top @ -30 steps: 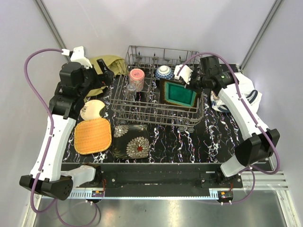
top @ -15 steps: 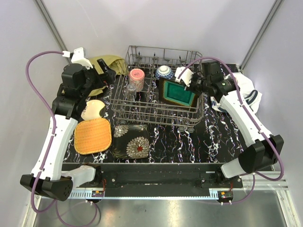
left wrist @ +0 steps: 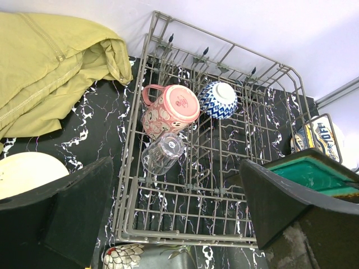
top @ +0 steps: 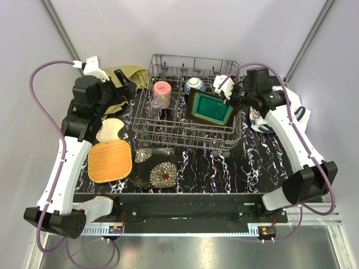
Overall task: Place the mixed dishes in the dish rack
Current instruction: Insert the plate into the dish rack
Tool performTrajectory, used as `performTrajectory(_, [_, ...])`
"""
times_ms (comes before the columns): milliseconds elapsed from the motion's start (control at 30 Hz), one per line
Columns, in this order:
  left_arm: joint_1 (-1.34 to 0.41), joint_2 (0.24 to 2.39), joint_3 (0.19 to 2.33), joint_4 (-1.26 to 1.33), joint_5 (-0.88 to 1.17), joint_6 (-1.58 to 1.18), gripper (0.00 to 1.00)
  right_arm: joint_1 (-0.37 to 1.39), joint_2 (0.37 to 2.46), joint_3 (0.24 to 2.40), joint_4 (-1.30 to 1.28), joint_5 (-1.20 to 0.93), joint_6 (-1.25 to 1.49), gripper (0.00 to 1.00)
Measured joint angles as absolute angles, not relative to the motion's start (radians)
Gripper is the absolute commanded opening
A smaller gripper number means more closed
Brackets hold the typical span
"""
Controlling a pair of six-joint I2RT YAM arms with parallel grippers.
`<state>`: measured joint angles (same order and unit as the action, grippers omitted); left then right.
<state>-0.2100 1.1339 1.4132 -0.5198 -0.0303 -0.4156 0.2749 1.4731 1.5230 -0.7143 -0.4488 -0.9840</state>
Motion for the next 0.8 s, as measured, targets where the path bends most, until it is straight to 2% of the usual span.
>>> performTrajectory(400, [-0.210,1.119,1.391,-0.495,-0.038,-0.415,0.99,0.217,1.485,1.649,-0.730,-0.562,-1.000,0.00])
performTrajectory(800, [-0.203,1.119,1.367,-0.453,-0.049,-0.407,0.99,0.162,1.614,1.725,-0.735,-0.597,-1.033,0.00])
